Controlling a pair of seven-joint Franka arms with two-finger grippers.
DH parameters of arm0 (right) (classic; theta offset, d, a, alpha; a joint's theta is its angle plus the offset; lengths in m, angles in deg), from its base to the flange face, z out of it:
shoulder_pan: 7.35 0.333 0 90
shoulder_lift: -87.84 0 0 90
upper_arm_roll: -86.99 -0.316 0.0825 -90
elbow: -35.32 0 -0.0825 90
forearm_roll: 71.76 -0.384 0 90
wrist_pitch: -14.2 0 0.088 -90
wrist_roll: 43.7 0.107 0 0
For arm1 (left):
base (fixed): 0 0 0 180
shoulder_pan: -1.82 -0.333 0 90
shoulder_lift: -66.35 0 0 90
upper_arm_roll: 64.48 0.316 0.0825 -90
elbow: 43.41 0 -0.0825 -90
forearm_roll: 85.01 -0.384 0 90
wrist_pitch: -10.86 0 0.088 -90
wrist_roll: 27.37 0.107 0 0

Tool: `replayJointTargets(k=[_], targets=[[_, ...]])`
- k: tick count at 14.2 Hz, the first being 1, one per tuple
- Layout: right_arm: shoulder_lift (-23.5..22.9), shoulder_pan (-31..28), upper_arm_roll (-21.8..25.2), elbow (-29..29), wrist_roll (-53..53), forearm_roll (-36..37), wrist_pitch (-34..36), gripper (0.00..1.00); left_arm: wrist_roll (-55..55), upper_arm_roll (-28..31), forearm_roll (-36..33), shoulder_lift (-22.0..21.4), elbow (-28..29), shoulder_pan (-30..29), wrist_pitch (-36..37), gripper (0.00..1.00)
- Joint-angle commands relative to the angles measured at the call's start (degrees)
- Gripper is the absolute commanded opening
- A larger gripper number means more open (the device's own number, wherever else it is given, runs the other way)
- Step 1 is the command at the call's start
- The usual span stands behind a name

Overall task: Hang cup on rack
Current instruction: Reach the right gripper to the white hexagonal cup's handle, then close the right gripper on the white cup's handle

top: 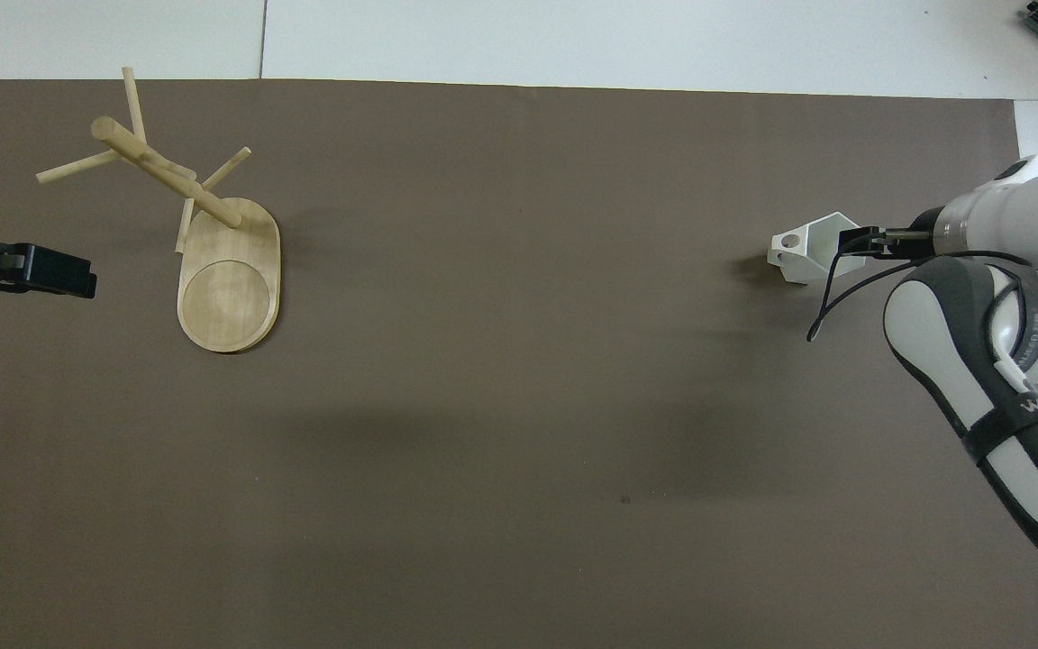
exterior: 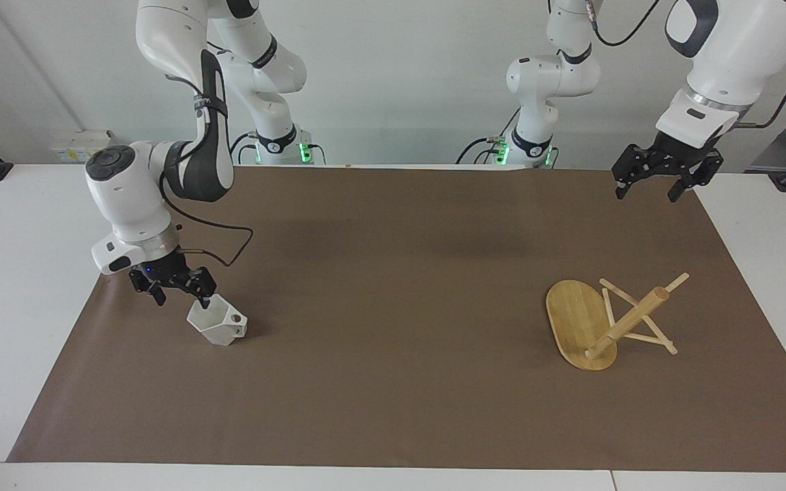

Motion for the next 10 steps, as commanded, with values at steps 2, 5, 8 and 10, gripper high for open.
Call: replayJointTargets(k=[2,5,8,10], targets=[[-1.03,-0.19,-0.21,-0.56,-0.44,1.04,-1.62,1.00,0.53,-0.46,0.60,-0.90,0.97,-0.92,0.43,1.00],[-1.56,-0.19,-0.21,-0.56,-0.53,1.04,-1.62,1.00,0.53,-0.46,0.60,-0.90,0.97,-0.92,0.43,1.00],[-2.08,-0.19,-0.21,-0.56,-0.44,1.04,-3.99,1.00,0.53,-0.46,0.60,-0.90,0.97,-0.92,0.43,1.00],[-2.17,-0.19,-0.21,-0.56,-0.36,1.04,-4.26,1.00,0.53,-0.46,0.60,-0.90,0.97,-0.92,0.43,1.00]])
